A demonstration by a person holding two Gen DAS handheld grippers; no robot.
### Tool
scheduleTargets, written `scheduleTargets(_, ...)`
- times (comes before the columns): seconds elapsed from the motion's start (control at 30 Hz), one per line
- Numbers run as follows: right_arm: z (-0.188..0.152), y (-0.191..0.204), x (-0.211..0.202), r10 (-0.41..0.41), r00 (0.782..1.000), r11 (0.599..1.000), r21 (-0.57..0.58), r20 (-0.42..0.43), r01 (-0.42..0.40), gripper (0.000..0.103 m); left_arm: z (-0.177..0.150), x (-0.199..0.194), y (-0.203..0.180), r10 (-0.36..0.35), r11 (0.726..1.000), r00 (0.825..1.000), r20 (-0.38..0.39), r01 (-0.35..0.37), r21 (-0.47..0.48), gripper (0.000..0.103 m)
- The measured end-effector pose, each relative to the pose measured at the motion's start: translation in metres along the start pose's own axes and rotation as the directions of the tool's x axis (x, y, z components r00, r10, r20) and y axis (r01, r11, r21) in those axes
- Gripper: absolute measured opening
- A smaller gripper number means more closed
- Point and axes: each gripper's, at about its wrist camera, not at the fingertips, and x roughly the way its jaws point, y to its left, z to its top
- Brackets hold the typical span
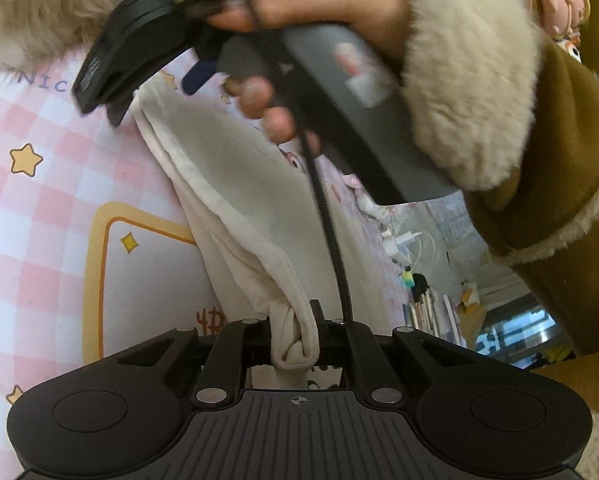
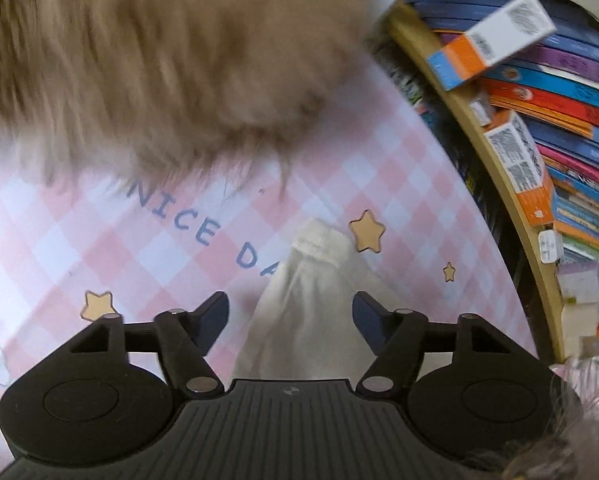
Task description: Fold clothes
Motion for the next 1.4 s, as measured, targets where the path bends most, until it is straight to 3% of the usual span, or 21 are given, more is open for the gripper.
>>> scheduleTargets(0.4,-0.004,0.013,0.014,-0.044,0.998,0.998,-0.054,-0.036,0.042,0.062,-0.004,-0.004,-0.003,-0.006,1.000,1.000,-0.020,0.007,0.027,0.009)
scheduleTargets(0.73,-0.012,0.002,0.018,-0.036,0.996,0.999,-0.019,-0.079,0.034,0.020,-0.014,-0.010,-0.008,-0.010,0.999,1.000,-0.023,0.011,0.047,0.009)
scheduleTargets(0.87,-0.015,-0.003,0.015,-0.028,0.997,1.000,-0.005,-0.072,0.028,0.011,-0.020,-0.013,-0.012,-0.009,0.998,1.000,-0.019,0.010,0.056,0.009)
scheduleTargets(1.27,-0.030,-0.030,-0.006,-0.023,1.000,0.998,0.065,-0.015,0.024,0.010,-0.040,-0.023,-0.022,-0.011,0.995,1.000,-0.010,0.011,0.099,0.009)
scheduleTargets(1.4,-0.036,-0.041,-0.013,-0.026,1.000,0.995,0.093,-0.001,0.026,0.009,-0.039,-0.001,-0.035,-0.018,0.993,1.000,-0.011,0.019,0.113,0.009)
